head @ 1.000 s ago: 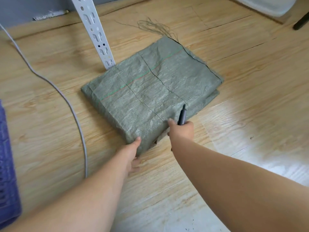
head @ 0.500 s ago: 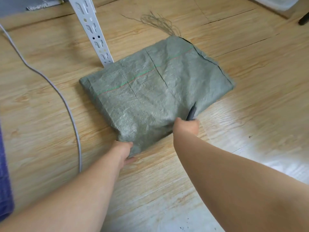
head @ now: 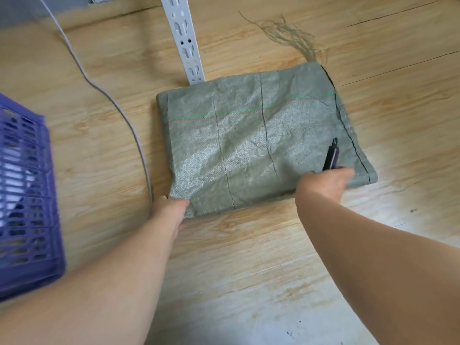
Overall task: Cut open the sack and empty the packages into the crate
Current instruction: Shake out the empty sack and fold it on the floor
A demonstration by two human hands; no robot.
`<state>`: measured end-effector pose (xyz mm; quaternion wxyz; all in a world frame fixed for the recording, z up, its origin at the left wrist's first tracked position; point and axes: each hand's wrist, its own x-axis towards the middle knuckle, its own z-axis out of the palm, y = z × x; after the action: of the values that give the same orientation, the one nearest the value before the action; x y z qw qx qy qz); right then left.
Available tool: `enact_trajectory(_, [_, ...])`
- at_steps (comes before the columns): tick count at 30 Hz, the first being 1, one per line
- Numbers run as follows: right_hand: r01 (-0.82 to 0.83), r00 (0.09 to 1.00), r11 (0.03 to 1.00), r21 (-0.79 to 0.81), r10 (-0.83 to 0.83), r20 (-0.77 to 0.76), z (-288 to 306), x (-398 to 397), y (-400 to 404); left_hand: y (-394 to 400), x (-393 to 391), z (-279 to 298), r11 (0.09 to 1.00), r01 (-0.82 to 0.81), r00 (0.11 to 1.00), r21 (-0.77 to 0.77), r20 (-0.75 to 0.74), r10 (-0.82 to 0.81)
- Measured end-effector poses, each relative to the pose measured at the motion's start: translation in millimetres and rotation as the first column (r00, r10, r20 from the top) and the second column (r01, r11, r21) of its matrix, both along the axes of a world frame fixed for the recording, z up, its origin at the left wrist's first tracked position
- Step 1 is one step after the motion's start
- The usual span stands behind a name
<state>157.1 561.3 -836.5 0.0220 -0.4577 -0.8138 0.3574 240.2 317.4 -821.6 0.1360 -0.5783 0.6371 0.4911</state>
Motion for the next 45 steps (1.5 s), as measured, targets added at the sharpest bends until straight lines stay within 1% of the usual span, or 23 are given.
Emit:
enact_trajectory(1, [-0.053, 0.999, 0.997, 0.052, 0.053, -0.001, 2.5, -1.6, -0.3, -3.8, 2.1, 0.2, 0.999, -0.02, 0.999, 0.025, -0.027, 0.021])
enact_trajectory(3, [-0.338, 0.938, 0.934, 0.116, 0.344, -0.035, 7.1, -4.6, -11.0, -7.9, 6.7, 2.0, 0.996, -0.009, 0.999, 0.085, -0.049, 0.013])
enact_trajectory(5, [-0.657, 0.747, 0.746, 0.103, 0.663, -0.038, 8.7, -2.2, -37.0, -8.4, 11.0, 6.9, 0.989, 0.075, 0.997, 0.126, 0.022, -0.079])
enact_trajectory(8, [-0.87, 0.484, 0.476, -0.129, 0.874, -0.038, 1.4, 12.5, -75.2, -13.2, 21.9, 15.7, 0.916, 0.214, 0.938, 0.338, 0.189, -0.289])
enact_trajectory(10, [-0.874, 0.333, 0.339, -0.348, 0.94, 0.08, -6.1, 22.3, -90.2, -20.2, 30.5, 23.3, 0.844, 0.255, 0.884, 0.472, 0.24, -0.402])
enact_trajectory(11, [-0.863, 0.295, 0.32, -0.39, 0.947, 0.126, -8.2, 24.7, -95.1, -24.2, 34.4, 24.4, 0.838, 0.254, 0.886, 0.484, 0.23, -0.402])
enact_trajectory(12, [-0.86, 0.303, 0.333, -0.387, 0.943, 0.14, -6.2, 25.5, -99.6, -27.9, 37.1, 23.5, 0.852, 0.236, 0.911, 0.467, 0.198, -0.36])
enact_trajectory(14, [-0.825, 0.453, 0.422, -0.375, 0.892, 0.008, -1.4, 23.5, -109.7, -31.4, 40.3, 21.5, 0.914, 0.167, 0.969, 0.371, 0.108, -0.221])
enact_trajectory(15, [-0.8, 0.499, 0.432, -0.416, 0.865, -0.06, 0.9, 23.2, -114.7, -31.8, 41.4, 19.5, 0.937, 0.132, 0.982, 0.324, 0.088, -0.169])
enact_trajectory(16, [-0.792, 0.475, 0.388, -0.472, 0.876, -0.078, 3.4, 24.2, -118.9, -31.4, 42.9, 18.9, 0.943, 0.108, 0.984, 0.314, 0.102, -0.147])
enact_trajectory(19, [-0.772, 0.166, 0.167, -0.613, 0.984, 0.059, 0.0, 38.2, -126.3, -25.6, 51.6, 26.0, 0.917, 0.101, 0.963, 0.387, 0.195, -0.188])
enact_trajectory(20, [-0.744, 0.151, 0.162, -0.648, 0.986, 0.073, -1.6, 42.1, -127.3, -24.8, 53.5, 26.5, 0.917, 0.103, 0.967, 0.386, 0.175, -0.183])
enact_trajectory(21, [-0.717, 0.222, 0.199, -0.668, 0.974, 0.052, -1.5, 43.1, -129.2, -24.7, 54.2, 26.3, 0.926, 0.106, 0.979, 0.361, 0.127, -0.161])
enact_trajectory(22, [-0.693, 0.34, 0.265, -0.671, 0.94, 0.02, -0.6, 41.3, -131.1, -25.4, 54.2, 26.3, 0.947, 0.11, 0.988, 0.303, 0.07, -0.138])
enact_trajectory(23, [-0.685, 0.454, 0.353, -0.637, 0.891, 0.004, -0.4, 37.1, -132.2, -26.7, 52.9, 25.9, 0.969, 0.115, 0.992, 0.218, 0.022, -0.123])
enact_trajectory(24, [-0.696, 0.525, 0.439, -0.568, 0.851, 0.015, 0.6, 31.7, -131.3, -28.7, 50.1, 25.5, 0.984, 0.127, 0.992, 0.122, -0.009, -0.127])
enact_trajectory(26, [-0.701, 0.558, 0.522, -0.486, 0.826, 0.082, -0.2, 25.3, -124.1, -31.9, 40.9, 25.9, 0.982, 0.18, 0.983, -0.06, -0.033, -0.183])
enact_trajectory(28, [-0.61, 0.56, 0.481, -0.629, 0.824, 0.087, 1.1, 25.8, -115.5, -26.9, 28.5, 36.5, 0.938, 0.277, 0.955, -0.209, -0.048, -0.292])
enact_trajectory(31, [-0.375, 0.65, 0.33, -0.866, 0.76, 0.008, 6.6, 28.1, -114.5, -7.2, 7.8, 54.8, 0.855, 0.417, 0.88, -0.309, -0.097, -0.464])
enact_trajectory(35, [-0.235, 0.775, 0.248, -0.94, 0.631, -0.028, 9.5, 25.1, -113.8, 28.9, -12.1, 74.6, 0.67, 0.663, 0.722, -0.334, 0.05, -0.69])
enact_trajectory(40, [-0.207, 0.792, 0.343, -0.916, 0.608, 0.049, 8.1, 17.7, -91.8, 73.0, -15.9, 89.0, 0.375, 0.883, 0.44, -0.282, 0.224, -0.869])
enact_trajectory(43, [-0.164, 0.826, 0.37, -0.915, 0.558, 0.078, 7.0, 13.6, -69.9, 93.7, -16.5, 87.0, 0.267, 0.942, 0.319, -0.203, 0.293, -0.901])
enact_trajectory(45, [-0.174, 0.852, 0.46, -0.871, 0.514, 0.101, 4.7, 10.1, -50.9, 105.4, -18.7, 84.0, 0.224, 0.957, 0.273, -0.183, 0.323, -0.906])
